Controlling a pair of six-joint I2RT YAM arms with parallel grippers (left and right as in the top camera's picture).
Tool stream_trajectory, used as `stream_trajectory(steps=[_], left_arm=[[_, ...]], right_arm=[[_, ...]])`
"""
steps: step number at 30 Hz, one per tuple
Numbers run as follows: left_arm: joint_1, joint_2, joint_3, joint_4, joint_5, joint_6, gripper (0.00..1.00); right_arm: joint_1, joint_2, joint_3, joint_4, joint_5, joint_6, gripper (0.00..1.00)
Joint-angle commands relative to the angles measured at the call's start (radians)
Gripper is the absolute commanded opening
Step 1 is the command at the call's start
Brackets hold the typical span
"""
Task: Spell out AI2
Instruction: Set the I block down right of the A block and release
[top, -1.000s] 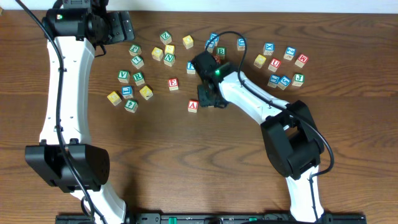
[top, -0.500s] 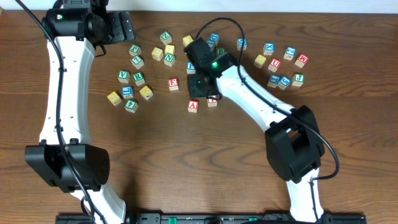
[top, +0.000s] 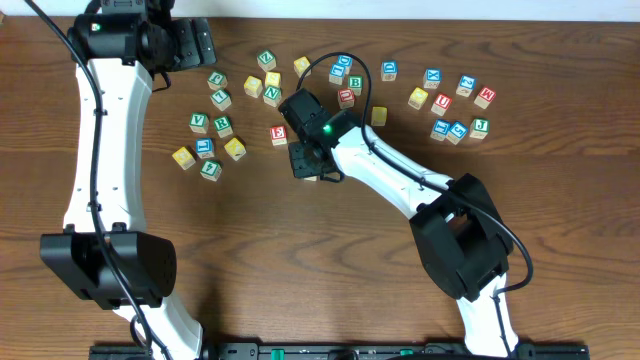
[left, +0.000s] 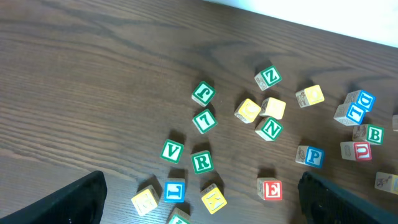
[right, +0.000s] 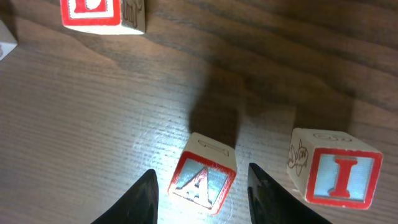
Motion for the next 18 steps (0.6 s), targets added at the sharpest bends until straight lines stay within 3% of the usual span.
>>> stream_trajectory(steps=[1,10,18], left_arm=[[0.000,0.007,0.007,0.000,-0.009,0.002,0.98],[0.000,0.007,0.007,0.000,-0.009,0.003,0.98],[0.000,0.007,0.007,0.000,-0.009,0.003,0.98]], right_arm=[[0.023,-0.009,-0.019,0.017,0.038,0.019,0.41],[0.029,0.029,-0.019,0.030,0.038,0.019,0.40],[0.029,0.029,-0.019,0.019,0.046,0.019,0.27]])
